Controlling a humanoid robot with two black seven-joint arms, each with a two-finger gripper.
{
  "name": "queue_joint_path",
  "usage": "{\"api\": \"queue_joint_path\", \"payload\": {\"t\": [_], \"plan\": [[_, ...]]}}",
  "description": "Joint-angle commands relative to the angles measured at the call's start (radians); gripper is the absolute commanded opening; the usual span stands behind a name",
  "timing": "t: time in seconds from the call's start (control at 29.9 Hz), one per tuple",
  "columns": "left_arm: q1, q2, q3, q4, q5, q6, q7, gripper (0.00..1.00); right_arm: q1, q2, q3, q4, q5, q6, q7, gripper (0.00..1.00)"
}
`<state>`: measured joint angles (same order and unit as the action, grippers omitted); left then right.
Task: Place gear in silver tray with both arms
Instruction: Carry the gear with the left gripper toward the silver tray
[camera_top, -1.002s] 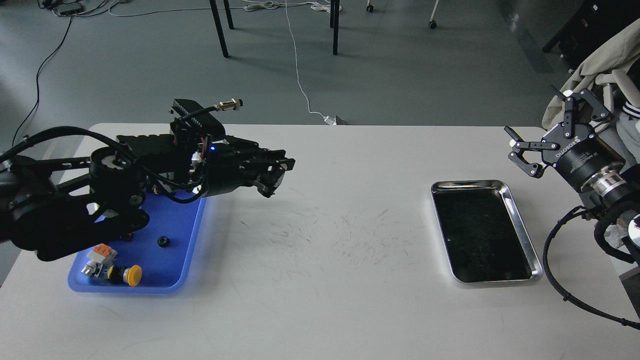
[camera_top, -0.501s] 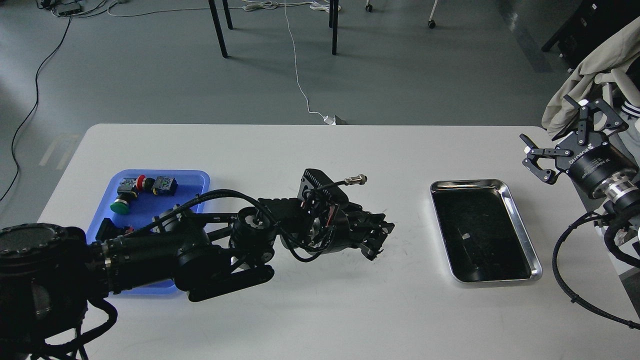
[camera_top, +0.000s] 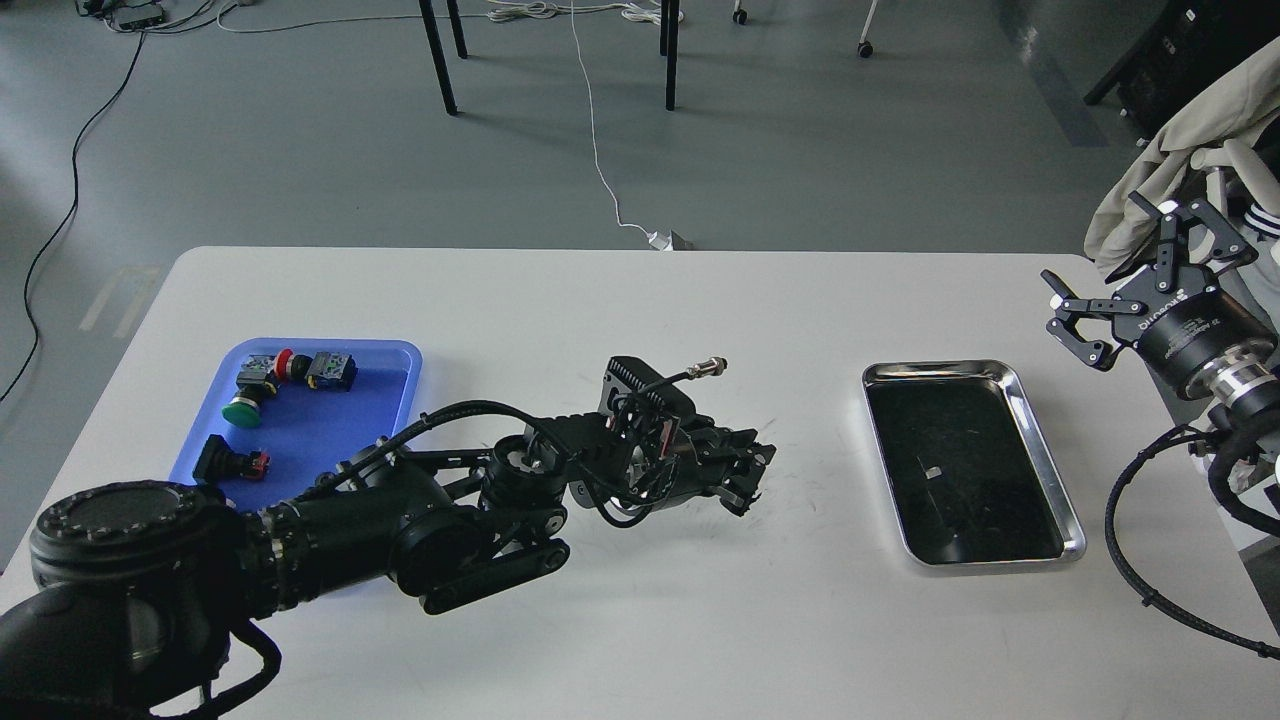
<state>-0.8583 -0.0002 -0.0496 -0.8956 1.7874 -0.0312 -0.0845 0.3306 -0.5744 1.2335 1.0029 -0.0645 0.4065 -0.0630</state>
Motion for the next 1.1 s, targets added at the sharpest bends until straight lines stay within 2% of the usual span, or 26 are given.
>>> {"api": "queue_joint_path", "payload": {"t": [0.0, 0.4, 0.6, 0.7, 0.8, 0.84, 0.9, 0.94, 1.07], "plan": [[0.013, 0.000, -0.004, 0.003, -0.003, 0.004, -0.003, 0.12, -0.002, -0.005, 0.000, 0.000, 0.000, 0.000, 0.000, 0.99], [0.064, 0.000, -0.006, -0.025, -0.005, 0.040, -0.006, 0.13, -0.002, -0.005, 0.001, -0.001, 0.000, 0.000, 0.000, 0.99], [0.082, 0.000, -0.006, -0.028, -0.005, 0.043, -0.006, 0.22, -0.002, -0.005, 0.001, -0.001, 0.000, 0.000, 0.000, 0.99], [0.093, 0.000, -0.006, -0.028, -0.006, 0.051, -0.006, 0.34, -0.002, -0.005, 0.000, -0.001, 0.000, 0.000, 0.000, 0.99], [0.096, 0.000, -0.006, -0.034, -0.008, 0.077, -0.006, 0.55, -0.002, -0.005, 0.000, -0.001, 0.000, 0.002, 0.000, 0.99], [0.096, 0.000, -0.007, -0.035, -0.008, 0.088, -0.006, 0.64, -0.002, -0.005, 0.000, -0.001, 0.000, 0.002, 0.000, 0.99], [0.097, 0.000, -0.007, -0.036, -0.019, 0.114, -0.007, 0.90, -0.002, -0.005, 0.000, -0.001, 0.000, 0.002, 0.000, 0.99], [0.097, 0.000, -0.007, -0.036, -0.032, 0.126, -0.007, 0.95, -0.002, -0.005, 0.000, -0.001, 0.000, 0.002, 0.000, 0.99], [0.088, 0.000, -0.018, -0.063, -0.103, 0.149, -0.004, 0.98, -0.002, -0.004, 0.000, 0.003, 0.000, 0.002, 0.000, 0.99]]}}
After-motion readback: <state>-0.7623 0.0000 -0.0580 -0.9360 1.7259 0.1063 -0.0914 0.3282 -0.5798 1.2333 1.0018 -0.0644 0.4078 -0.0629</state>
